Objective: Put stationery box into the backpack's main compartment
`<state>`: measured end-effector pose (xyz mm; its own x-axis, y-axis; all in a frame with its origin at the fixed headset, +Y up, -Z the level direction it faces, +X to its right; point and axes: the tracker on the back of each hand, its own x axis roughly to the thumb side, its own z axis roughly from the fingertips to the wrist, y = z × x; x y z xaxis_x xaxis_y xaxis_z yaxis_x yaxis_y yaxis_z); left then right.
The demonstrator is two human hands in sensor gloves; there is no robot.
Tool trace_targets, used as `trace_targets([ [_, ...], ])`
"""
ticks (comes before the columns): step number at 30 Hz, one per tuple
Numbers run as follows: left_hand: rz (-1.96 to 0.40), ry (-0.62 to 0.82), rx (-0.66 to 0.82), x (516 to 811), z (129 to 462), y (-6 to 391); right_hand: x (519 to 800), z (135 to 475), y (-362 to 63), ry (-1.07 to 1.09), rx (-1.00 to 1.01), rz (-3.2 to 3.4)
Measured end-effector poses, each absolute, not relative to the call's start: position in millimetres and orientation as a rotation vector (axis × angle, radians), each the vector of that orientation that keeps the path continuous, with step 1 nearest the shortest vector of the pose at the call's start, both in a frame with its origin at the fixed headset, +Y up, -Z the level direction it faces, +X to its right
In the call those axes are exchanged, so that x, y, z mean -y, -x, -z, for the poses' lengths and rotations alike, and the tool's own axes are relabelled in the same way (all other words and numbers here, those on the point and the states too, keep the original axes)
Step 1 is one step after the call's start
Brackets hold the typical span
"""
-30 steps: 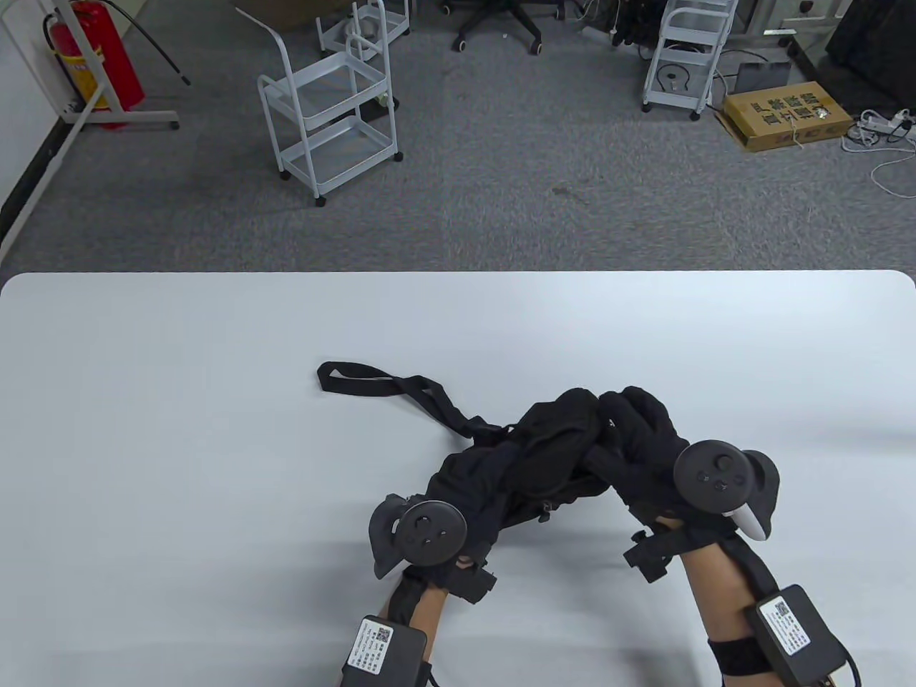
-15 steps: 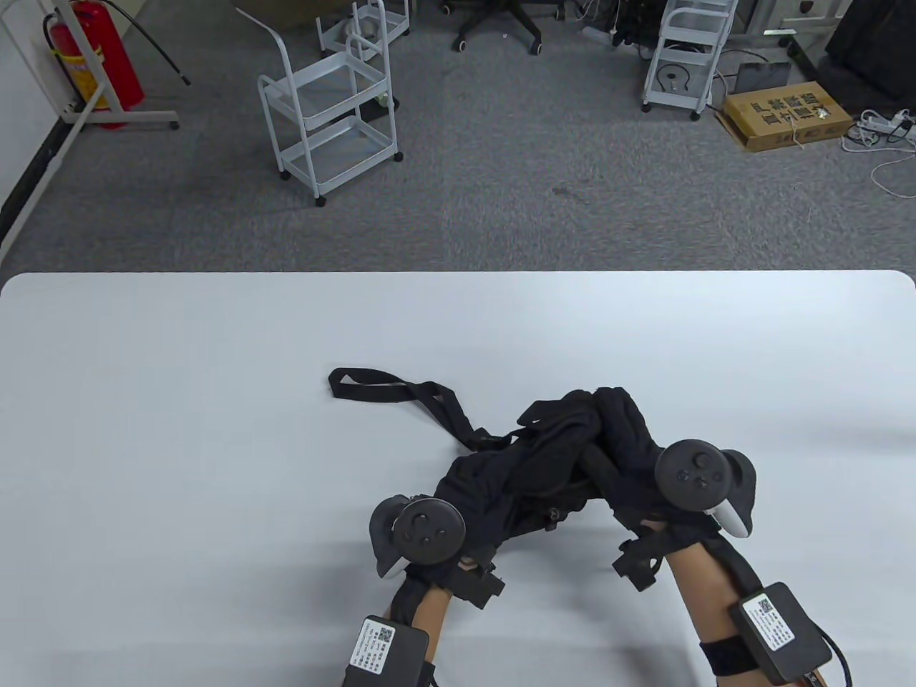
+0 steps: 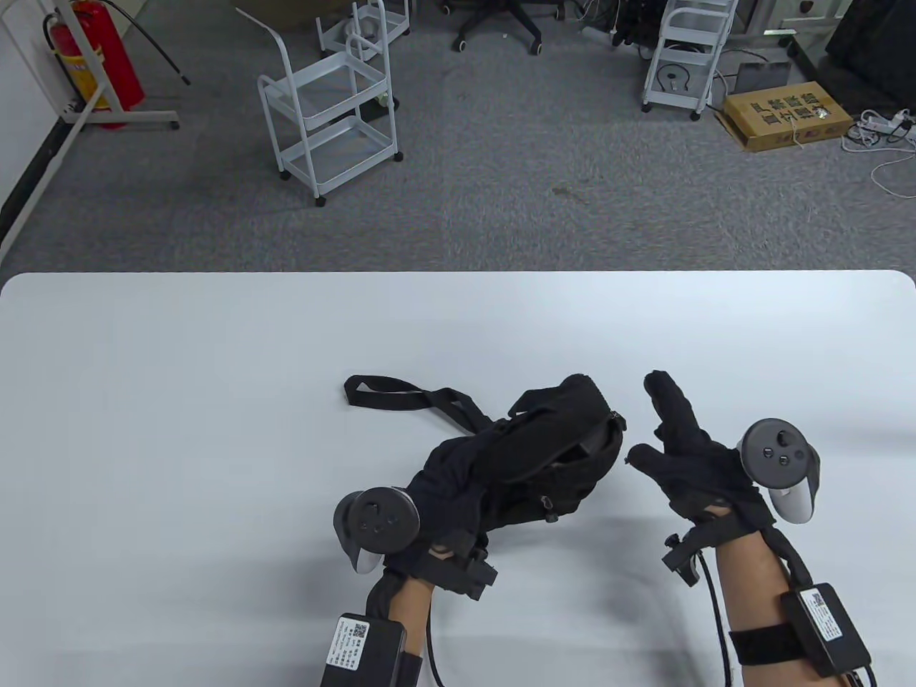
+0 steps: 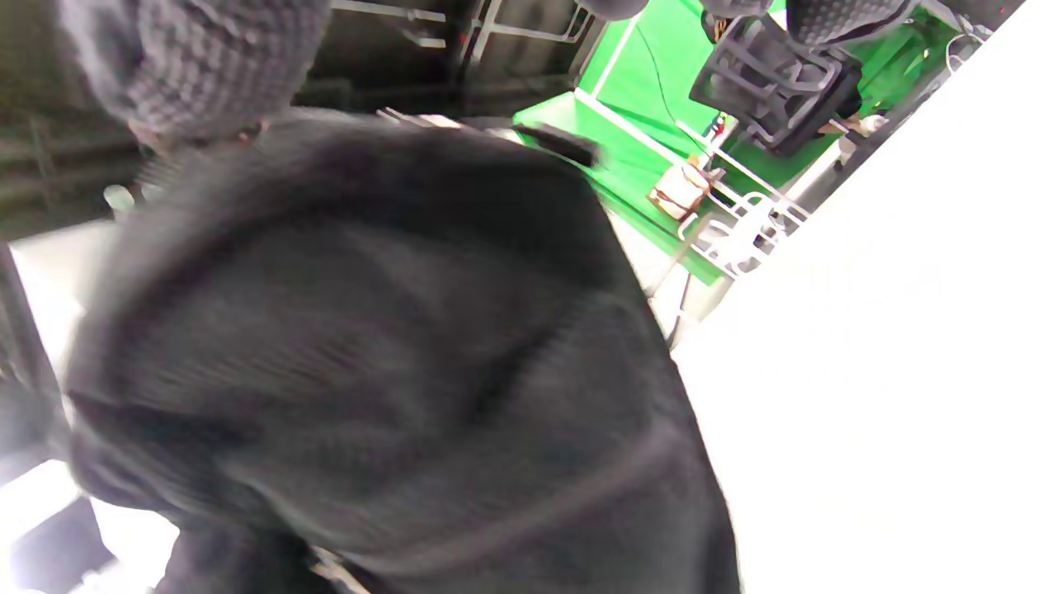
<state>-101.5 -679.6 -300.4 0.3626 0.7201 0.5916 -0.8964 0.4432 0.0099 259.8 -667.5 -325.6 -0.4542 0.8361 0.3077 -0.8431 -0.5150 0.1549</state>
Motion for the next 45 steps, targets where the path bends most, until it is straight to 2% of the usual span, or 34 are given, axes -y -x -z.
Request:
trace_targets([
  [6,-1.151,-0.332,0.635,676.8,302.1,106.5,684.9,334.2,-248.5,-0.434,-0.068,-2.058],
  [16,-1.236,-0.094,0.694,693.0,314.4,101.8,675.9,328.7,-225.7,-0.62,-0.129,-1.895],
  [19,-1.214,-0.063,0.673,698.1,316.3,99.7,674.4,327.6,-222.9,-0.62,-0.101,-1.85],
  [24,-1.155,-0.054,0.594,702.9,318.1,99.3,669.9,324.1,-228.2,-0.525,0.054,-1.779],
  [26,-1.069,-0.029,0.508,703.3,318.5,98.3,667.6,322.2,-229.3,-0.5,0.103,-1.781],
  [29,-0.993,-0.108,0.405,697.1,316.8,104.2,665.4,319.7,-231.3,-0.458,0.163,-1.834],
  [32,-0.994,-0.274,0.36,679.3,310.4,110.5,664.1,318.2,-232.7,-0.42,0.201,-1.874],
  [35,-0.989,-0.369,0.459,657.7,303.8,101.6,662.6,316.5,-229.8,-0.399,0.245,-1.944],
  [39,-0.838,-0.406,0.585,629.9,296.2,70.2,660.5,313.3,-222.3,-0.391,0.284,-2.023],
  [41,-0.702,-0.412,0.611,617.8,293.8,50.1,659.0,310.9,-218.1,-0.387,0.302,-2.055],
  [45,-0.614,-0.422,0.667,603.9,292.3,21.1,656.9,306.7,-212.0,-0.381,0.343,-2.119],
])
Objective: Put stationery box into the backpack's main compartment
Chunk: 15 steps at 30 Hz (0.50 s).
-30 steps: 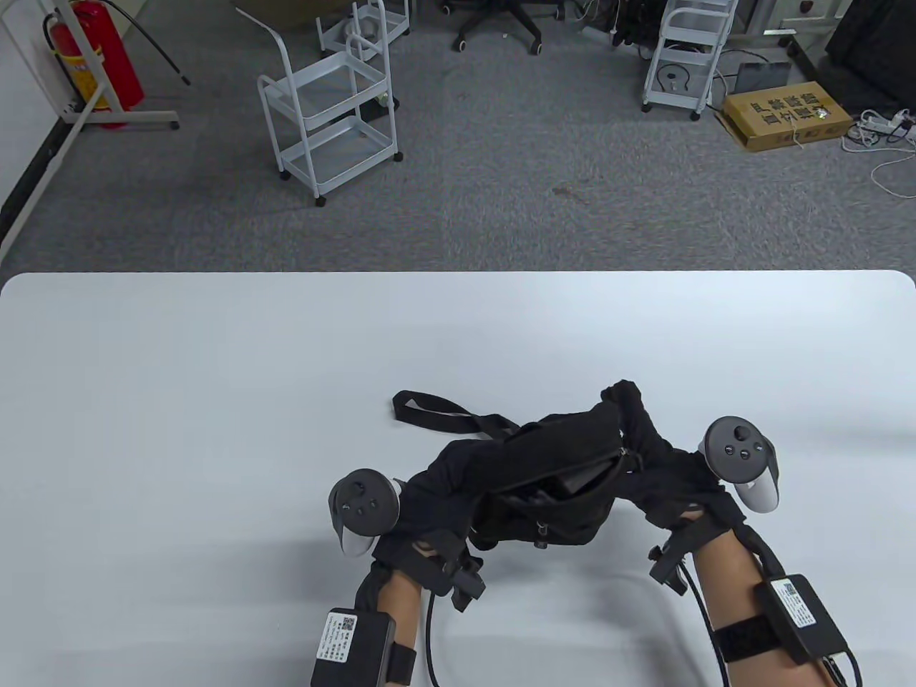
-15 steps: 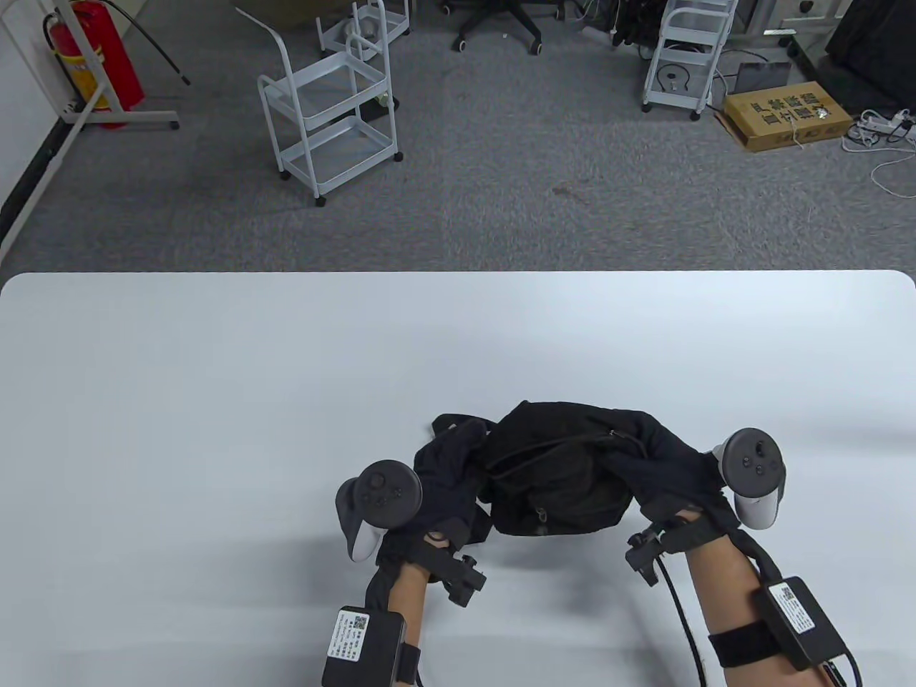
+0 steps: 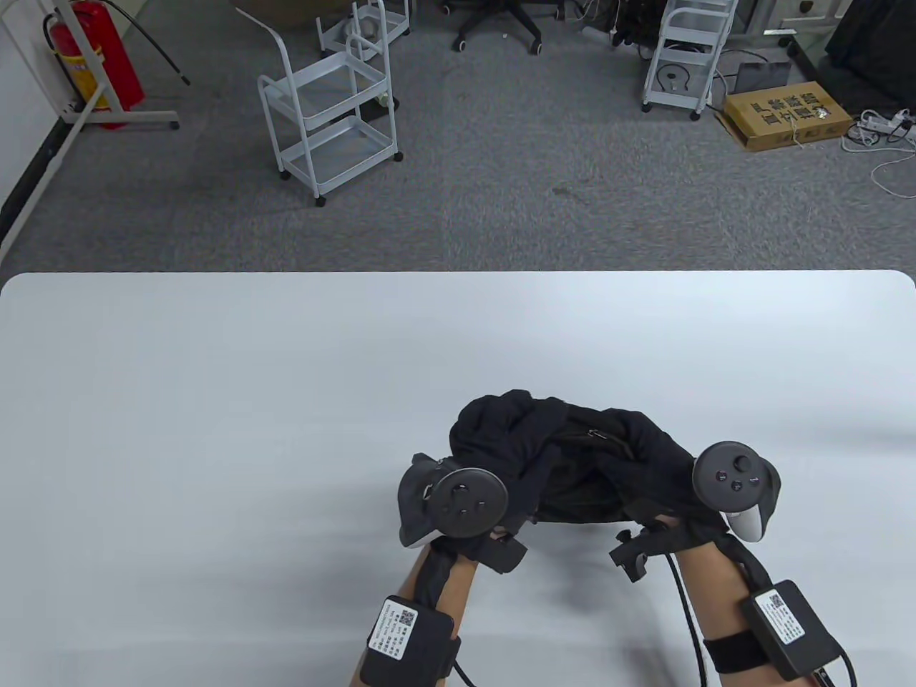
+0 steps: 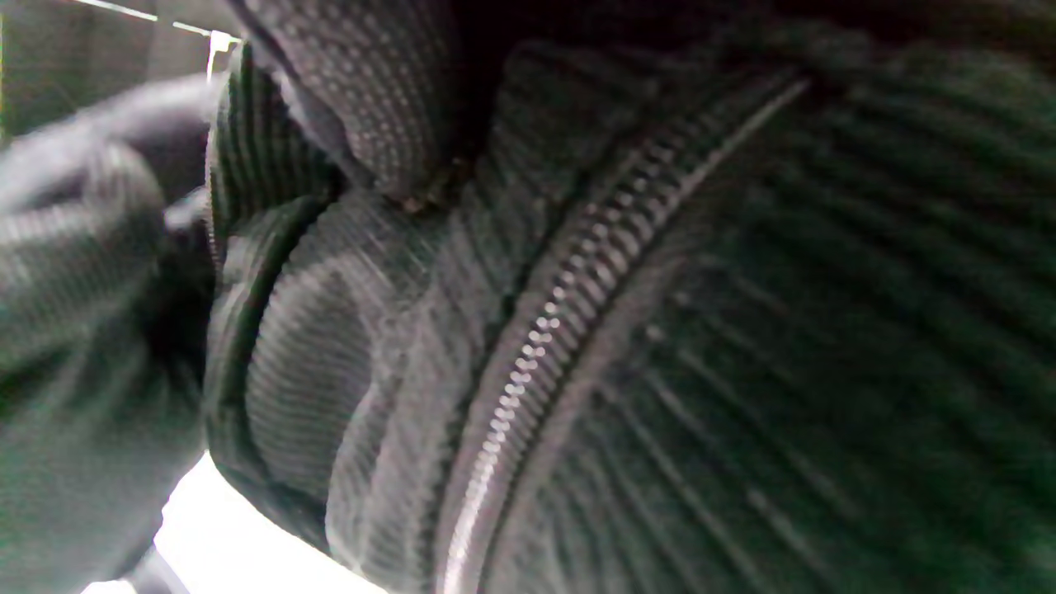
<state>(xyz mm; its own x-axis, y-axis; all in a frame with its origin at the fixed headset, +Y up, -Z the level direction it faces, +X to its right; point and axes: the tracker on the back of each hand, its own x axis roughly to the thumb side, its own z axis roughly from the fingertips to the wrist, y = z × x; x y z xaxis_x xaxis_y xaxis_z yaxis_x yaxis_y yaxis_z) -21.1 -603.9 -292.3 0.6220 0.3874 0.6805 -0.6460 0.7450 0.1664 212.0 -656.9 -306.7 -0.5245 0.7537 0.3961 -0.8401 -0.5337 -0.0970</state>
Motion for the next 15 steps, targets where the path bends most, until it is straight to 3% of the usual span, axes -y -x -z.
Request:
trace_targets([
  [10,-0.491,-0.401,0.686,622.5,300.5,-6.2,653.8,298.4,-194.9,-0.38,0.439,-2.28],
  [15,-0.365,-0.504,0.657,636.7,295.6,-13.4,663.7,302.3,-191.4,-0.384,0.429,-2.347],
])
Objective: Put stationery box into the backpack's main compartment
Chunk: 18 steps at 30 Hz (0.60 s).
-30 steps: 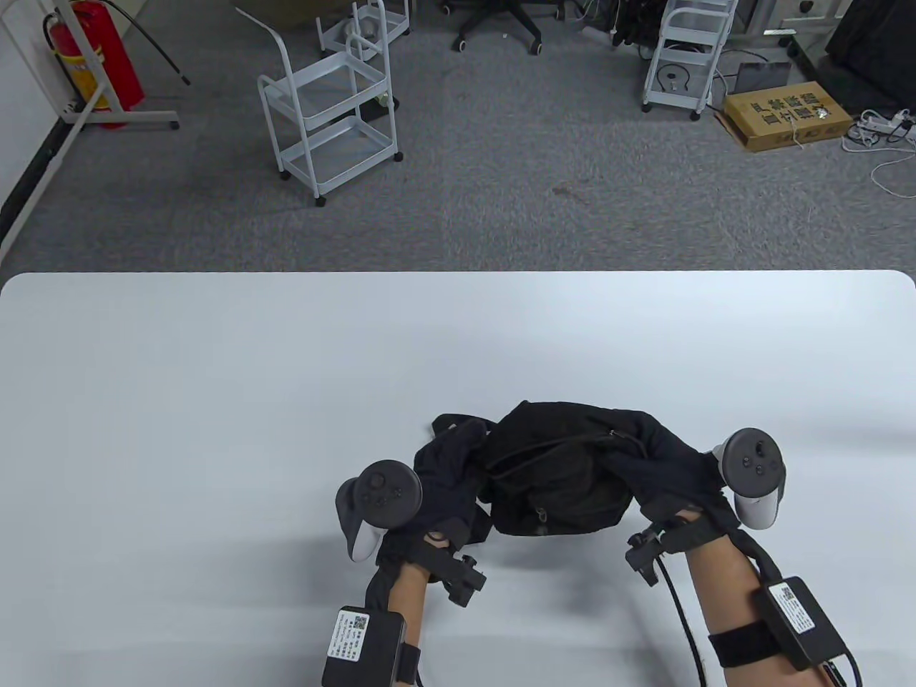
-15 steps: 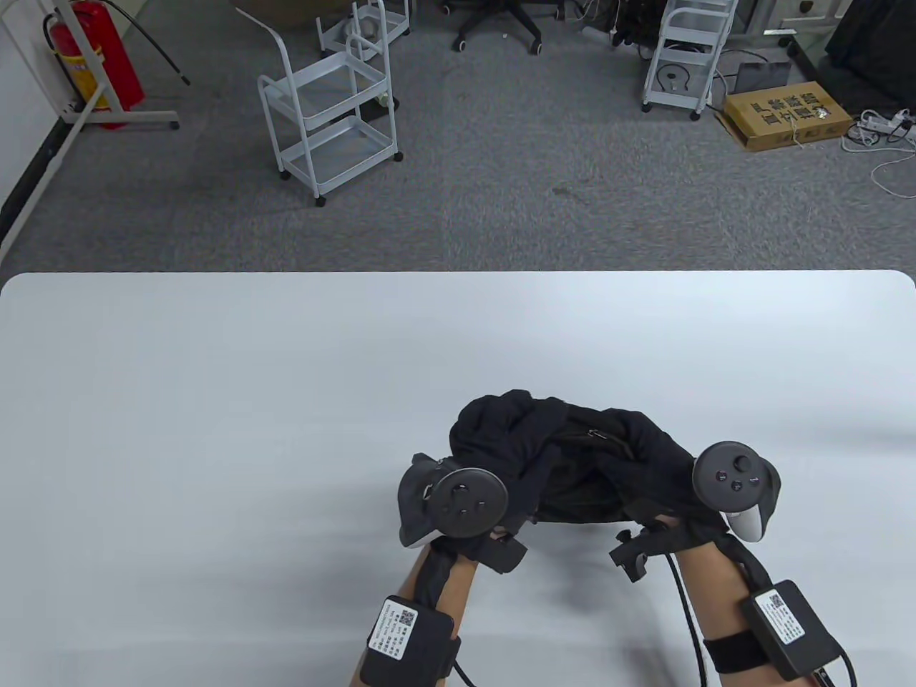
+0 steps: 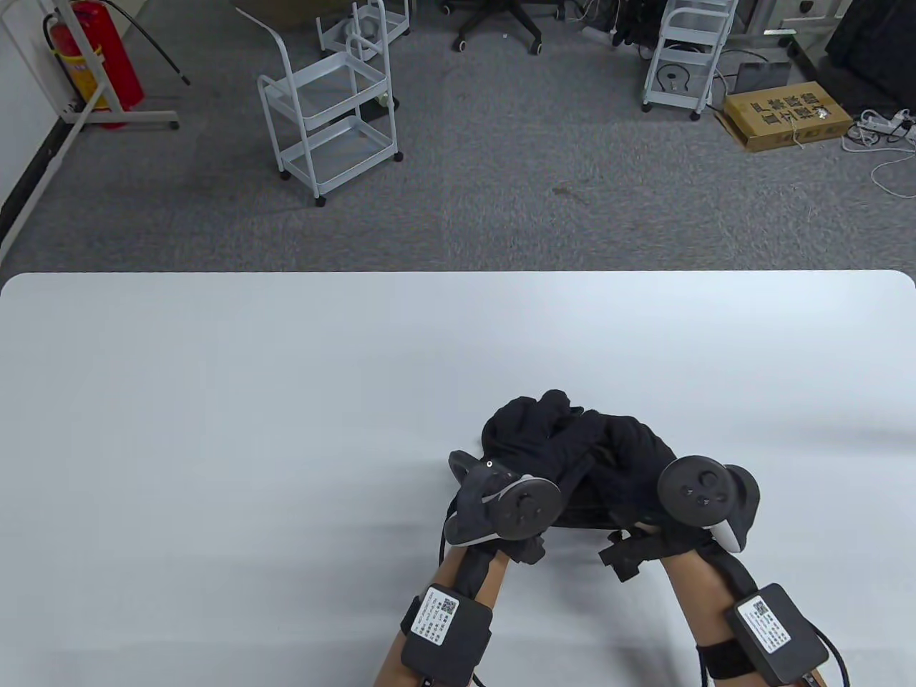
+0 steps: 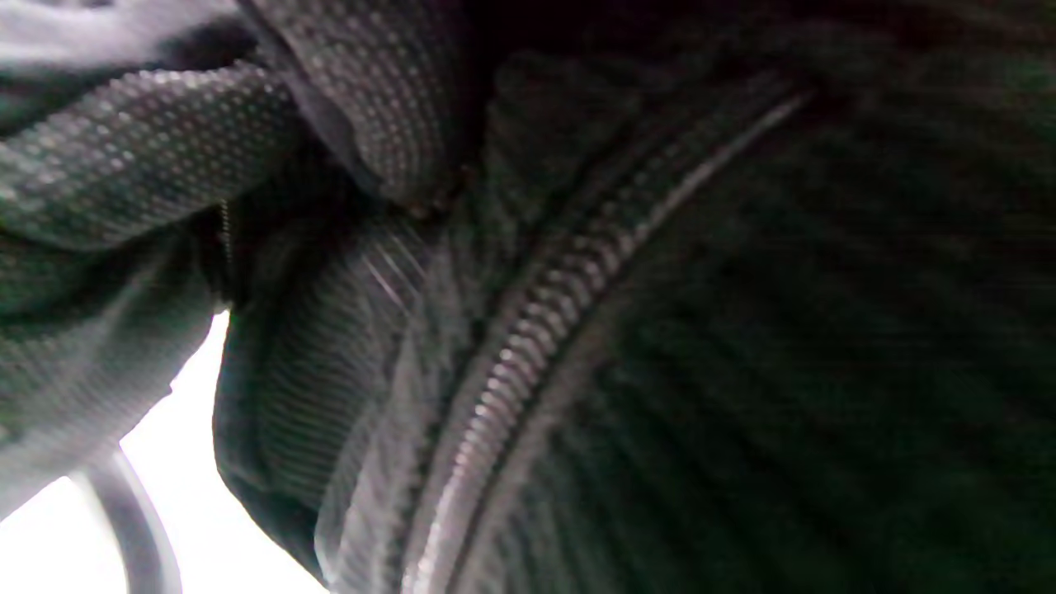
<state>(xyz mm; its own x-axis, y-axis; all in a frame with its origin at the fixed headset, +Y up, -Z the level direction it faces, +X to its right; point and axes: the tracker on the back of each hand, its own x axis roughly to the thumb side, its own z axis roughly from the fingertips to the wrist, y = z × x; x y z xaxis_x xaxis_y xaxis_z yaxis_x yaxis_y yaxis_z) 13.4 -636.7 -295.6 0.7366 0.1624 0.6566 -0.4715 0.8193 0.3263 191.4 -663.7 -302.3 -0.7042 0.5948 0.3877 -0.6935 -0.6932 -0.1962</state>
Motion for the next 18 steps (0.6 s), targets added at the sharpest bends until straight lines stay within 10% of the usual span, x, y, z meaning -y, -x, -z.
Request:
trace_targets([
  [18,-0.739,-0.587,0.552,618.8,289.7,18.0,658.6,294.9,-185.3,-0.422,0.459,-2.337],
])
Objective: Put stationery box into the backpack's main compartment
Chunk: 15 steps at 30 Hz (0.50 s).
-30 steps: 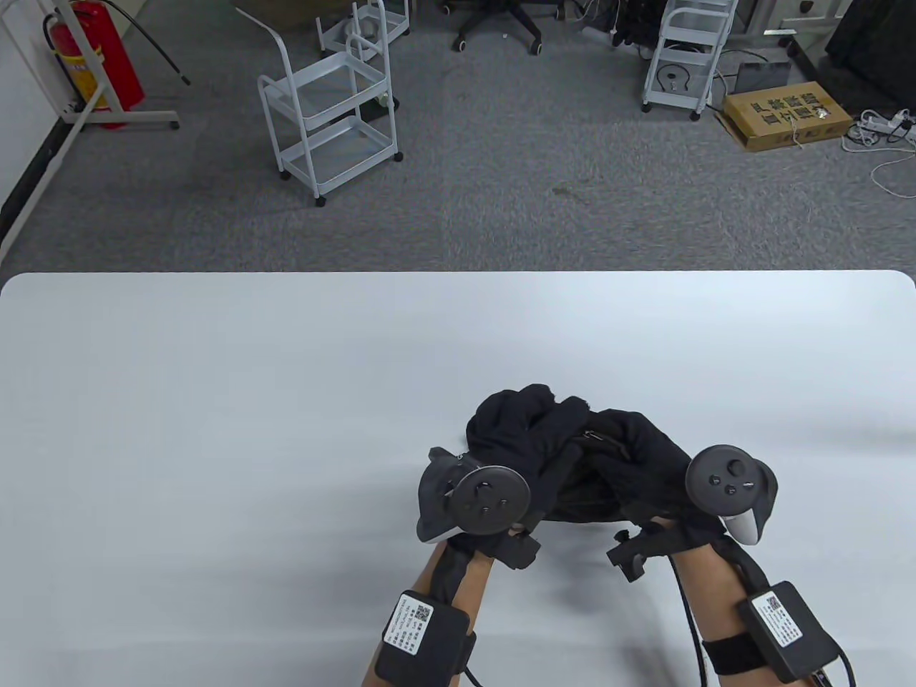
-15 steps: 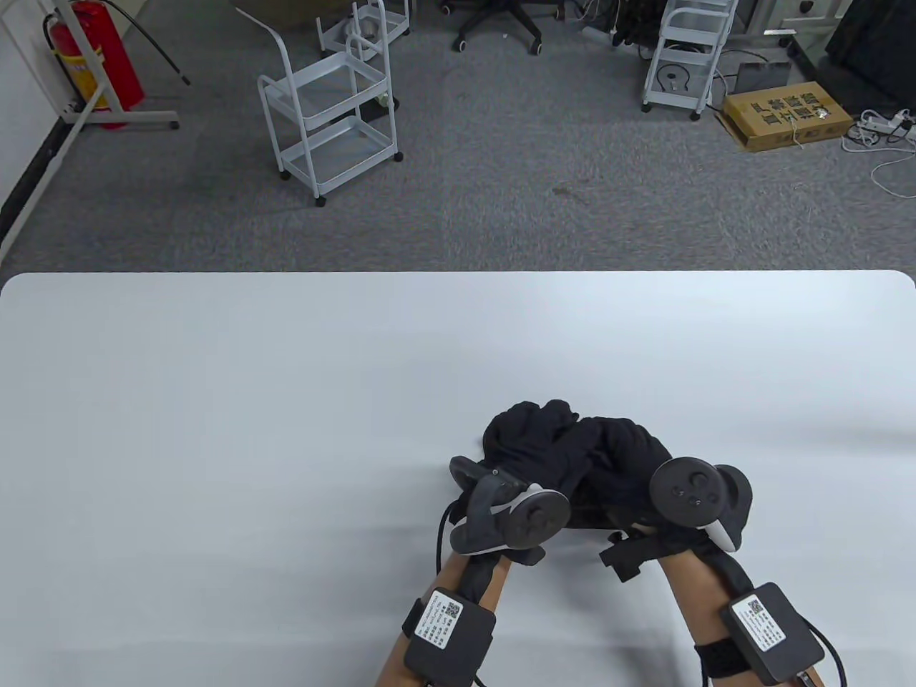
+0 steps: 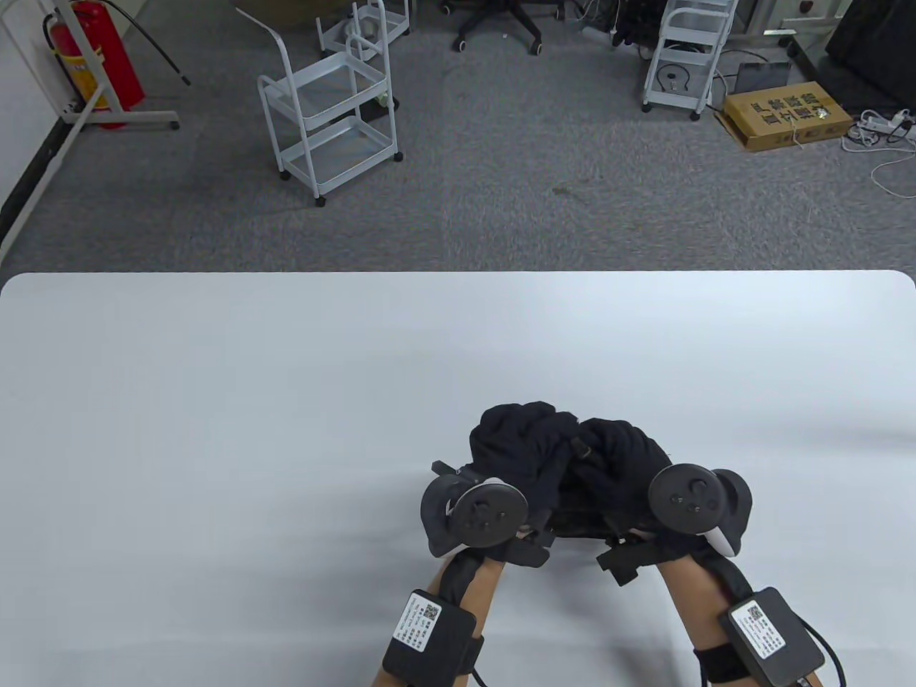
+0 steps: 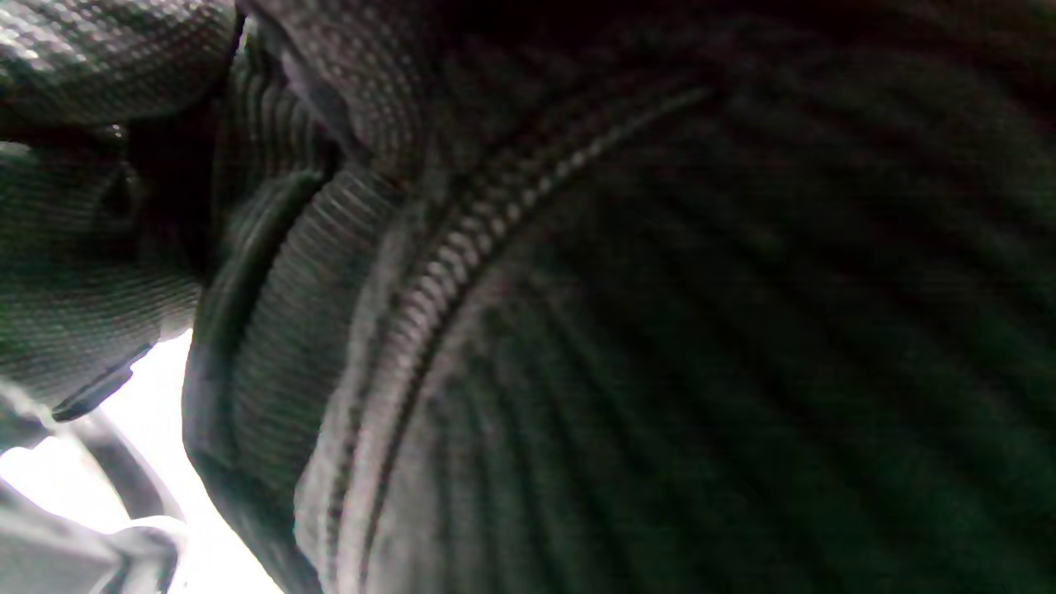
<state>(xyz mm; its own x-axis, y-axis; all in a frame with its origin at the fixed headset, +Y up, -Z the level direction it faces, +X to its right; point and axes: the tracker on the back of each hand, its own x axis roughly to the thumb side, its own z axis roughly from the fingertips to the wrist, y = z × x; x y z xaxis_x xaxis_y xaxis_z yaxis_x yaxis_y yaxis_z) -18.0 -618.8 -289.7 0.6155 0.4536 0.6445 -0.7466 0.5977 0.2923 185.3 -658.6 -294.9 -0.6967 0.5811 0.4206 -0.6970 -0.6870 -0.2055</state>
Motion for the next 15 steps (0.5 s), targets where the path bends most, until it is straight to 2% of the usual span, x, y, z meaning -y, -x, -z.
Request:
trace_targets([
  [8,-0.932,-0.554,0.469,618.5,296.4,37.6,656.7,294.9,-189.2,-0.408,0.455,-2.299],
  [15,-0.981,-0.534,0.43,620.7,301.1,47.1,656.1,297.0,-194.2,-0.399,0.43,-2.245],
])
